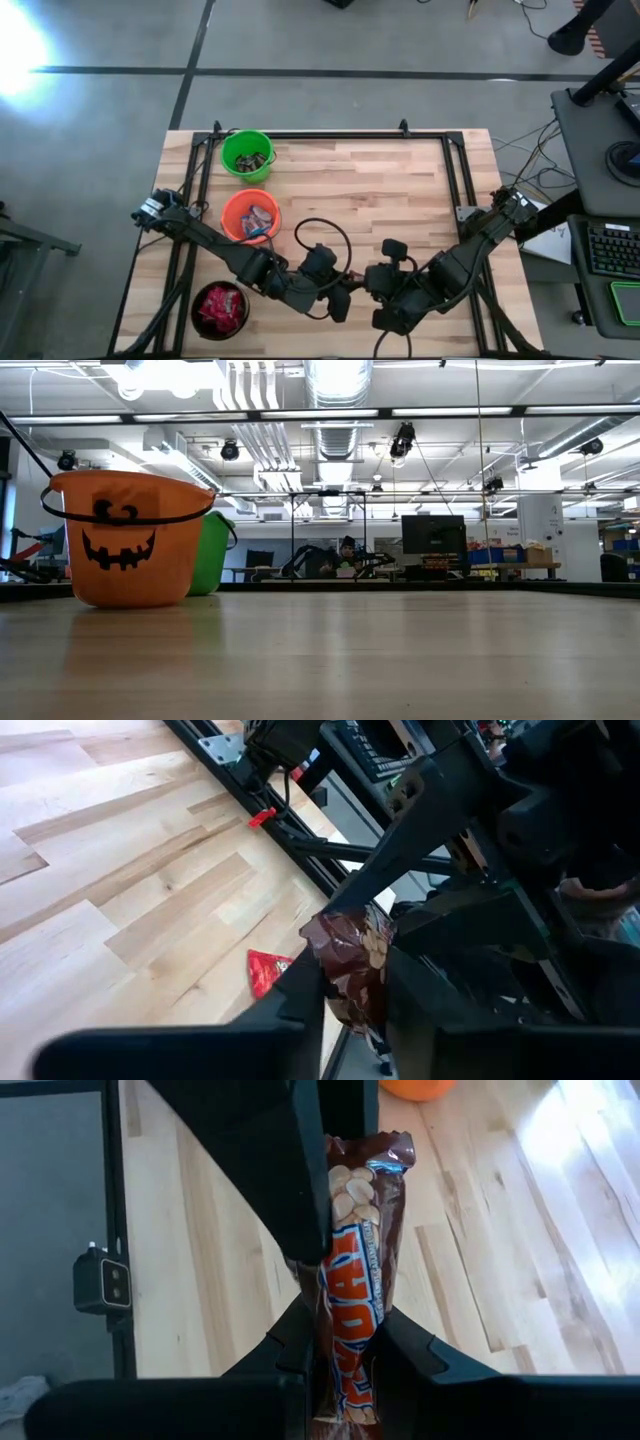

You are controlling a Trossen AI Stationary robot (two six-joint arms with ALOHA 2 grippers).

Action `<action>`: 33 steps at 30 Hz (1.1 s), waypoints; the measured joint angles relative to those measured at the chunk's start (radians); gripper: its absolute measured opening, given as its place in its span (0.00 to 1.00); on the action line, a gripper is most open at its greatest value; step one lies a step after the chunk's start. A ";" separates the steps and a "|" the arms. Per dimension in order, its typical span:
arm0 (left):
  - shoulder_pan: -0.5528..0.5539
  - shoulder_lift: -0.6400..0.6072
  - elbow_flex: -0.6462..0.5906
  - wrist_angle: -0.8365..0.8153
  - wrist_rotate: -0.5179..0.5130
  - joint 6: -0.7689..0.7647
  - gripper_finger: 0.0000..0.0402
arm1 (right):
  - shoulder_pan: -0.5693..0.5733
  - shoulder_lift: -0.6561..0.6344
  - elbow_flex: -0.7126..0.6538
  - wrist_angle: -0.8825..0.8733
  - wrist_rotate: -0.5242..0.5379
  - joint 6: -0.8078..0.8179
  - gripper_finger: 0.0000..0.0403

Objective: Organize candy in baskets
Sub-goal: Put the brown chocolate into the green bucket

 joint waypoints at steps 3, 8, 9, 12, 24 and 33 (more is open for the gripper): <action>0.000 0.000 0.000 0.000 0.000 0.007 0.04 | 0.000 0.000 0.000 -0.003 0.000 -0.009 0.13; 0.002 0.000 0.000 0.000 0.000 0.008 0.03 | 0.000 0.000 -0.001 -0.003 0.000 -0.012 0.13; 0.002 0.000 0.000 0.000 0.000 0.008 0.03 | 0.000 0.000 -0.001 -0.003 0.000 -0.016 0.13; 0.002 0.000 0.000 0.000 0.000 0.008 0.03 | 0.000 0.000 -0.001 -0.003 0.000 -0.023 0.13; 0.003 0.000 0.000 -0.001 -0.006 0.008 0.02 | 0.000 0.000 -0.001 -0.003 0.015 -0.036 0.33; 0.003 0.000 0.000 -0.035 -0.004 0.008 0.02 | 0.000 0.000 -0.001 -0.028 0.016 -0.036 0.53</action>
